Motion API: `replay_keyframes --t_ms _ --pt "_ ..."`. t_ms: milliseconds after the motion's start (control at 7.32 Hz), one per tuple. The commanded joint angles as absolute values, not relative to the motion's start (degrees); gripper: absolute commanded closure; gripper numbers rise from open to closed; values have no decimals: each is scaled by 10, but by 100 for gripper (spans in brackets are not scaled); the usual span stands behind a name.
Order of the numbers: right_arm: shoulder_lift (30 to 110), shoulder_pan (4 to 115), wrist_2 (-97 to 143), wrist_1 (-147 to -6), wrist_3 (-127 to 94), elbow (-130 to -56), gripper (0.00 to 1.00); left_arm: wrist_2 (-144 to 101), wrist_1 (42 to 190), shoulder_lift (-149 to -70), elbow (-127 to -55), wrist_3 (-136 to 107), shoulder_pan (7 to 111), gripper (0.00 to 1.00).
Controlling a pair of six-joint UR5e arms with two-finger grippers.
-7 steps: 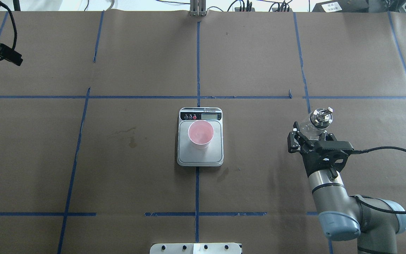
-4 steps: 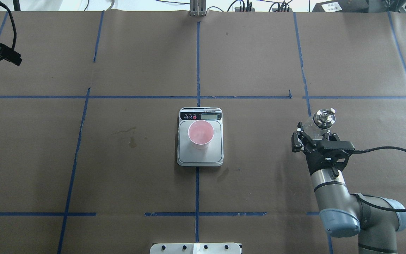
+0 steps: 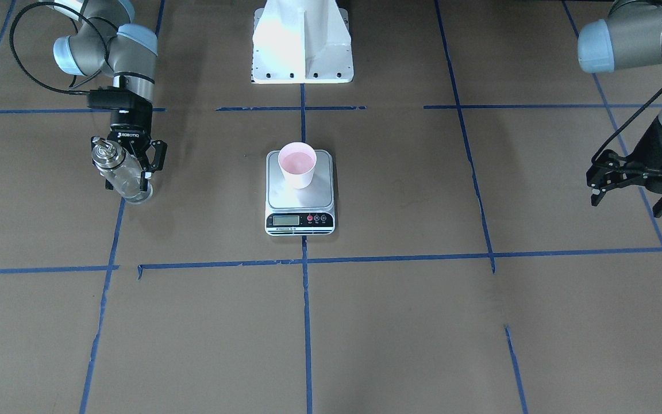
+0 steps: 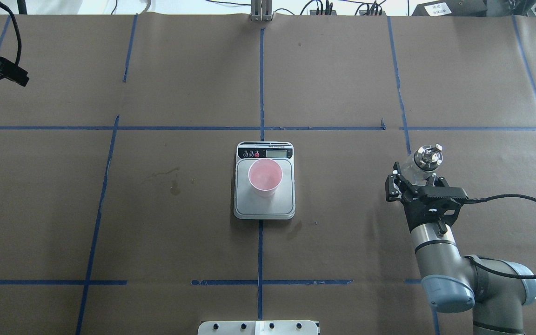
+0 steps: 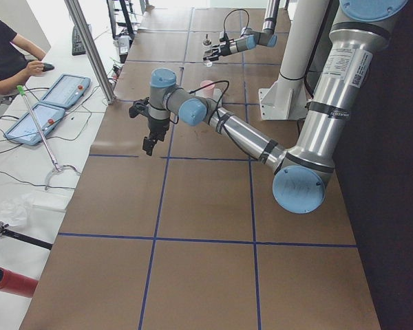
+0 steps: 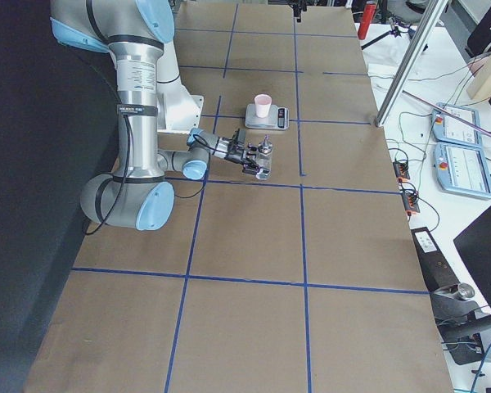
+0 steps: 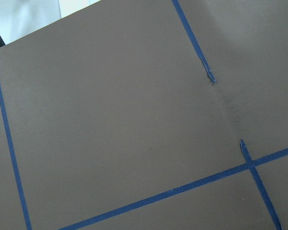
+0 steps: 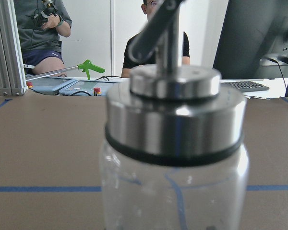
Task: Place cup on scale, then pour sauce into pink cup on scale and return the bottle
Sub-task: 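Lower the bottle onto the table and open the right gripper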
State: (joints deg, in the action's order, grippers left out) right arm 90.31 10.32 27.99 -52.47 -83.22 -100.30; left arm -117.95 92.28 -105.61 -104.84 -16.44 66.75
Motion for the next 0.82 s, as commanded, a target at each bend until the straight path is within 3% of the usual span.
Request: replay_keyframes --t_ms 0,273,410,546,683 --pt "903 103 280 -525 -832 -998 100 -1179 923 -1056 -1049 -164 667 1" --pt "902 103 281 -524 -832 -989 100 -1179 923 -1056 -1050 -164 667 1" --pt "901 103 281 -524 -833 -990 83 -1179 923 -1056 -1051 -164 668 1" --pt "902 103 281 -518 -833 -990 23 -1179 923 -1056 -1051 -164 668 1" --pt "903 103 281 -473 -827 -972 0 -1179 922 -1056 -1052 -164 669 1"
